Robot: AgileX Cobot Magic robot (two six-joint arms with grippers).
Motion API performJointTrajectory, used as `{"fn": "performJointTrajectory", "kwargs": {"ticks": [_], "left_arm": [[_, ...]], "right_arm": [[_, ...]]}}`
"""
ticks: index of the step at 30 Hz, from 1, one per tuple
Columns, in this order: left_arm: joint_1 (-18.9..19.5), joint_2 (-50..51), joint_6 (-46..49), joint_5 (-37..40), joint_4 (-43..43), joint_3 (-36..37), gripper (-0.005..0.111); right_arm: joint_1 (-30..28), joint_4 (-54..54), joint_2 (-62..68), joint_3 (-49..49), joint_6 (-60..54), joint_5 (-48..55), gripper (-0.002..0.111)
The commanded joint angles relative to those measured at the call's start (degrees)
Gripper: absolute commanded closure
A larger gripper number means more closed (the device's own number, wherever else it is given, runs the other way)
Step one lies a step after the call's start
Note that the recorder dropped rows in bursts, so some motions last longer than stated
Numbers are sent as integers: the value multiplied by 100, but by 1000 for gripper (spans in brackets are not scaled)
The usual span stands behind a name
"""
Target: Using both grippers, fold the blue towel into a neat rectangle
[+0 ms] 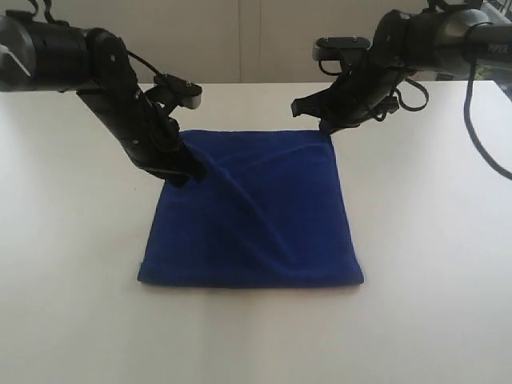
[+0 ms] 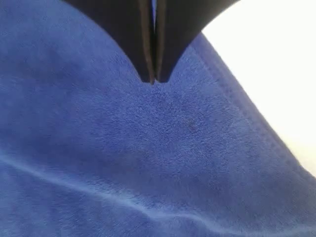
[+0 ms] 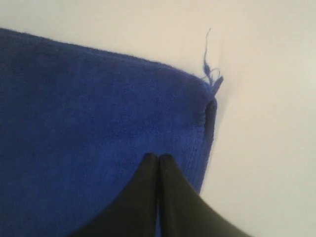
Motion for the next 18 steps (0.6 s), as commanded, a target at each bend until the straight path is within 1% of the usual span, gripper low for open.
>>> {"fn": "performJointTrajectory", "kwargs": {"ticks": [1, 3, 7, 14, 18], "left_arm": [[-29, 346, -66, -44, -260, 20, 107], [-29, 468, -66, -143, -261, 20, 107], [-29, 620, -66, -173, -261, 20, 107], [-29, 672, -66, -53, -261, 20, 107], [-29, 681, -66, 26, -115, 20, 107]], "right_arm": [[229, 253, 17, -2, -267, 328, 108], [372, 409, 17, -2, -489, 262, 108], [532, 408, 90, -2, -489, 113, 108], [532, 313, 655, -2, -477, 164, 108], [532, -439, 681, -2, 27, 316, 108]]}}
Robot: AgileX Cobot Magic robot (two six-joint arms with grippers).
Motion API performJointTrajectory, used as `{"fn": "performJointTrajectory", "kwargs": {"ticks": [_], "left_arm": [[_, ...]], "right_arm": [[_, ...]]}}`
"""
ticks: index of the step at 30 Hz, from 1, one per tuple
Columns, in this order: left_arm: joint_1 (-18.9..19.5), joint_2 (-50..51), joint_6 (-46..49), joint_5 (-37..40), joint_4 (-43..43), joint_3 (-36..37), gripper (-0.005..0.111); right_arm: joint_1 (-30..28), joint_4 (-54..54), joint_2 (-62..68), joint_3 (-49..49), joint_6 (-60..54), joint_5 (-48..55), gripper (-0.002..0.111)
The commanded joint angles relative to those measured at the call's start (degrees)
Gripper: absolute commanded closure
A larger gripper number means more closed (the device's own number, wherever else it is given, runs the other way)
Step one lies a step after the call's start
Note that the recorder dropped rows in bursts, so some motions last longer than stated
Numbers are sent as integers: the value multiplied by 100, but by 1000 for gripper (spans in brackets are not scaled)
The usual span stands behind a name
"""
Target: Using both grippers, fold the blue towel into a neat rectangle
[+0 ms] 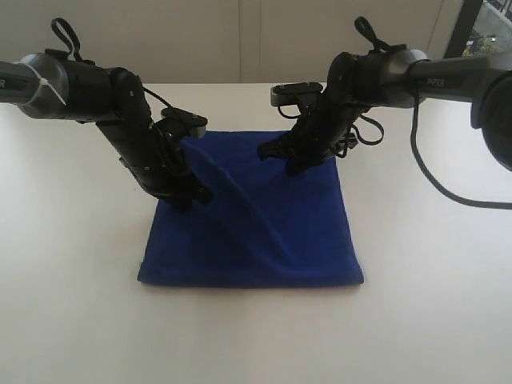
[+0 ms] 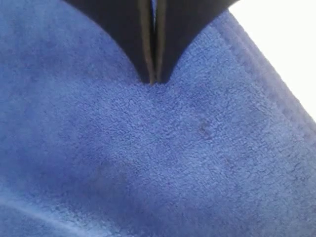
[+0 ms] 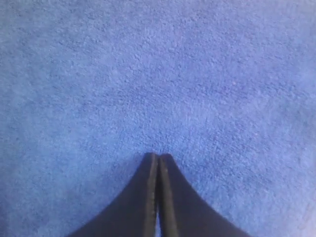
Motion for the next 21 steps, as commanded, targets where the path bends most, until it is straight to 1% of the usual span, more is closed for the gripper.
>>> {"fn": "performJointTrajectory", "kwargs": {"ticks": [1, 3, 12, 18, 21], "left_arm": [[-29, 31, -42, 217, 78, 20, 107], [-29, 31, -42, 193, 92, 20, 107], [-29, 31, -42, 212, 92, 182, 107], [-29, 31, -42, 187, 92, 205, 107], [-29, 31, -42, 188, 92, 205, 107]], "right_arm": [[-9, -911, 65, 1, 596, 202, 108], [-9, -1099, 65, 1, 786, 213, 108], [-9, -1097, 65, 1, 886, 155, 108], [-9, -866, -101, -8, 887, -7, 108], [-9, -743, -334, -8, 887, -295, 108]]}}
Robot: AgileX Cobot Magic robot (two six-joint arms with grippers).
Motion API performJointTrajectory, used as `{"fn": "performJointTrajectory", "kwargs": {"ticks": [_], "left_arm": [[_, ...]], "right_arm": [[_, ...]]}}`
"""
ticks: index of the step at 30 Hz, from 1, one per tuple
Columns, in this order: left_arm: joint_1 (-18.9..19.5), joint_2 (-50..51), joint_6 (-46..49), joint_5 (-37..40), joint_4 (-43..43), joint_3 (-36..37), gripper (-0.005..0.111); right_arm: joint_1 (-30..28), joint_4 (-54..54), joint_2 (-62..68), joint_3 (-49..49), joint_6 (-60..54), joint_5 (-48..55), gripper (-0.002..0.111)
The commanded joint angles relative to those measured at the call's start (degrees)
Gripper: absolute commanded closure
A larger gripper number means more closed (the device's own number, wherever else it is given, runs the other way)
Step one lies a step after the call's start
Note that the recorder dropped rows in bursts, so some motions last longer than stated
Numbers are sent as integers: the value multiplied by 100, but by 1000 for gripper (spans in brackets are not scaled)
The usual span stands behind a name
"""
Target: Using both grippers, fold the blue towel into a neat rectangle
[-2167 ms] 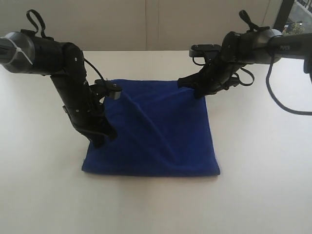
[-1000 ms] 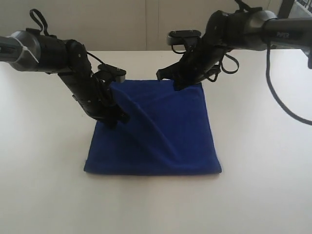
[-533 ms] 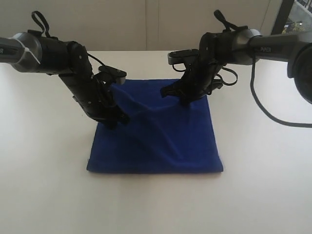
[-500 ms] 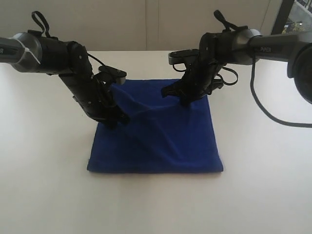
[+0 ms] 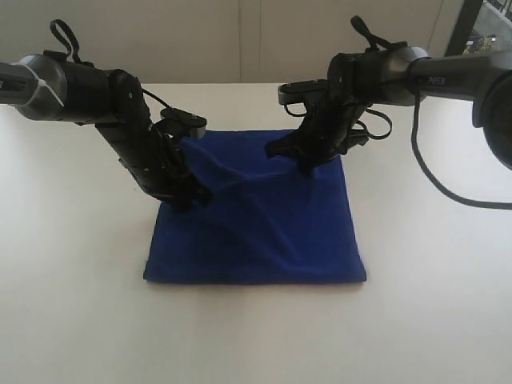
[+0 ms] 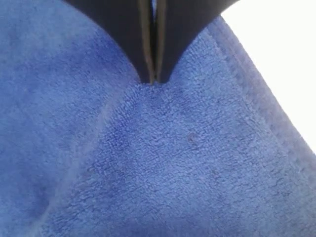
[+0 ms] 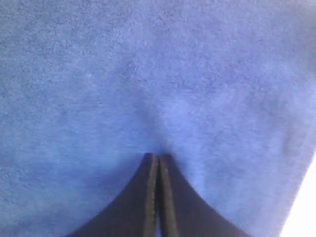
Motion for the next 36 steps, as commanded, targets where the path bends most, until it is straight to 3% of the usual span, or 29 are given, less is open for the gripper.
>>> {"fn": "performJointTrajectory", "kwargs": {"ticks": [1, 12, 32, 36], "left_arm": [[-29, 52, -33, 286, 71, 112, 107], [-29, 52, -33, 302, 71, 112, 107], [-29, 52, -33, 311, 71, 112, 107], [-29, 52, -33, 311, 71, 112, 107]], "right_arm": [[5, 142, -331, 38, 28, -471, 108], [172, 1389, 200, -40, -1366, -1177, 108], [-237, 1067, 442, -156, -1329, -1060, 108], [-237, 1434, 259, -161, -1381, -1136, 108]]}}
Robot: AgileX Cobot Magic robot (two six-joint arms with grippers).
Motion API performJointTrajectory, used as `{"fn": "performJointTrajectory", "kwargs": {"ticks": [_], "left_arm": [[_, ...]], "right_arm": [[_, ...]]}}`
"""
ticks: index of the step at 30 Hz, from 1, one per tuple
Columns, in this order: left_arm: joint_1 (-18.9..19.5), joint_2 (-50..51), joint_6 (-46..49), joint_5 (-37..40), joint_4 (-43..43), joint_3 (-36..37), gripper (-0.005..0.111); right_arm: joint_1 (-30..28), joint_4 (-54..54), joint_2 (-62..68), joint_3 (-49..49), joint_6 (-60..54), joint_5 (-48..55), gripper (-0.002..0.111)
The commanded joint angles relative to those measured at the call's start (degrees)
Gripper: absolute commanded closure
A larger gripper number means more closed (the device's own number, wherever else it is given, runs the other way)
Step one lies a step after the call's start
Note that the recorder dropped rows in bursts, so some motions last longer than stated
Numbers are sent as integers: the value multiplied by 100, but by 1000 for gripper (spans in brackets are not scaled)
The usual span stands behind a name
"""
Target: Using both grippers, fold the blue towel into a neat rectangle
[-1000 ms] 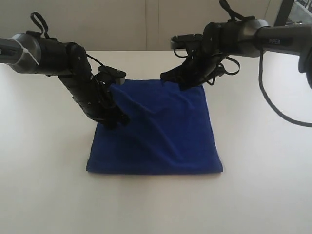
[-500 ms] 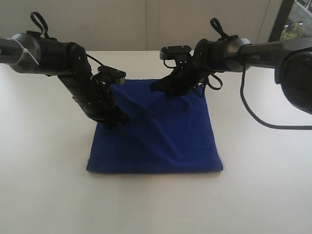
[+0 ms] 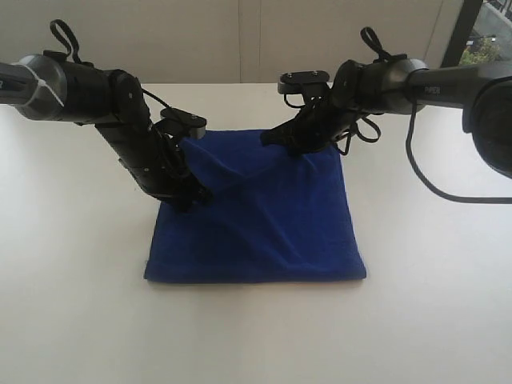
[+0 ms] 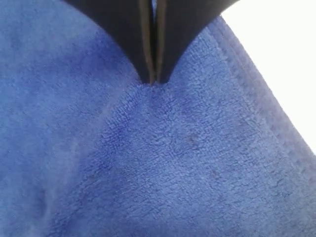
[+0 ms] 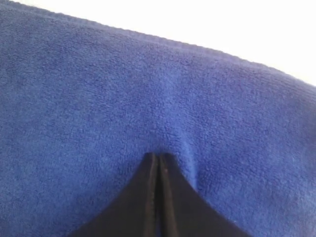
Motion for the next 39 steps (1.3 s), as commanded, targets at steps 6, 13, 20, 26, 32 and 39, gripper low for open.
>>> {"fn": "performJointTrajectory", "kwargs": {"ticks": [6, 13, 20, 26, 32, 39], "left_arm": [[-29, 52, -33, 297, 71, 112, 107], [-29, 52, -33, 297, 71, 112, 107], [-29, 52, -33, 314, 71, 112, 107], [-29, 52, -33, 314, 71, 112, 107], [-29, 52, -33, 314, 71, 112, 107], [-29, 52, -33, 314, 71, 112, 107]], "right_arm": [[47, 1481, -206, -311, -1066, 119, 108], [234, 1853, 373, -889, -1418, 290, 108], [231, 1845, 787, -1398, -1378, 709, 108], [157, 1175, 889, -1399, -1033, 672, 108], [98, 324, 886, -1399, -304, 591, 108], [86, 324, 886, -1399, -304, 518, 108]]}}
